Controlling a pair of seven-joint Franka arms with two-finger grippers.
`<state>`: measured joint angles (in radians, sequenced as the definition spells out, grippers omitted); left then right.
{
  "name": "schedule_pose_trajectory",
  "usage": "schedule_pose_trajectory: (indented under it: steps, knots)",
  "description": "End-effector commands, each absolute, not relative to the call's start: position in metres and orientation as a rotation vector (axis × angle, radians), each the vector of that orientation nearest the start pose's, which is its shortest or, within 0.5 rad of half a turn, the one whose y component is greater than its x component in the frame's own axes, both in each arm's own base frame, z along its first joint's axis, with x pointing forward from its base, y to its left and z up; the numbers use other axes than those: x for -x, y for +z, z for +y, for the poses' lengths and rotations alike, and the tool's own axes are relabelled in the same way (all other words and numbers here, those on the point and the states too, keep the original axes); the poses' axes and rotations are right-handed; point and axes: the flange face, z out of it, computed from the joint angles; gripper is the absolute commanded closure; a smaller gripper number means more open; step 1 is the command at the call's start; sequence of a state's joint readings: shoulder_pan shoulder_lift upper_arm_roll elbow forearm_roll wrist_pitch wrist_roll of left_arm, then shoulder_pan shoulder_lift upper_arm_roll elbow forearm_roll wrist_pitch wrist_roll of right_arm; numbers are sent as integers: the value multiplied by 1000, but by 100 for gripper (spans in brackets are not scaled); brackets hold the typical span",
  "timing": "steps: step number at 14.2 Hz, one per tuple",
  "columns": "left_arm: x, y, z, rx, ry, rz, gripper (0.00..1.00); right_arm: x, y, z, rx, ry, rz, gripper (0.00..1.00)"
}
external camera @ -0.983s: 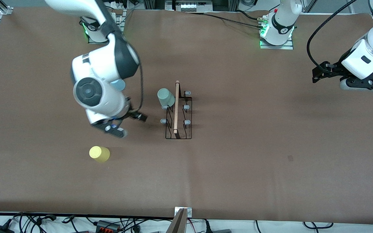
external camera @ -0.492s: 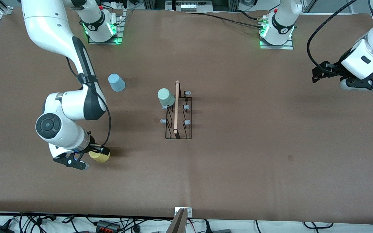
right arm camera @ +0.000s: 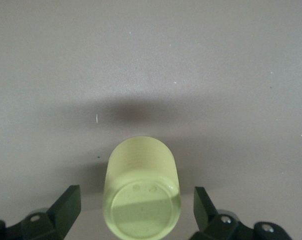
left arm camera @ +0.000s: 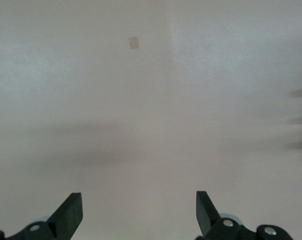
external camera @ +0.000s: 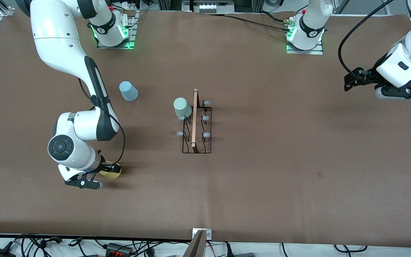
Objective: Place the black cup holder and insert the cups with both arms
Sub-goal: 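Move the right gripper to the yellow cup and grasp it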
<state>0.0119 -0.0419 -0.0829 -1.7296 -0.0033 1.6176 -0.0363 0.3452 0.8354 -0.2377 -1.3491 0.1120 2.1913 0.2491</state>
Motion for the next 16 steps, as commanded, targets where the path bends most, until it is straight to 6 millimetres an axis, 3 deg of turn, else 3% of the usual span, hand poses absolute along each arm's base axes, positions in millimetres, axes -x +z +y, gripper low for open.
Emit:
schedule_pose_trajectory:
  steps: [1,4,5,6,8,11,12,14,16]
  knots:
    - [-540,582,-38,3153,122,80,0,-736,228,121,3220,-78,130,0]
    - [-540,582,-38,3154,122,85,0,-737,225,113,3217,-72,77,0]
    - [-540,582,-37,3154,122,82,0,-737,225,113,3217,-72,67,7]
    - [-540,582,-37,3153,122,85,0,-737,225,113,3217,-72,65,30]
    - [-540,582,-37,3153,122,85,0,-737,226,113,3217,-74,62,56]
    - [-540,582,-37,3153,122,82,0,-736,234,122,3214,-72,42,73]
    - [-540,582,-36,3154,122,82,0,-736,243,124,3207,-75,42,75]
    - [-540,582,-37,3153,122,85,0,-726,262,148,3208,4,-8,77]
    - [-540,582,-36,3153,122,83,0,-718,323,194,3196,39,-89,77]
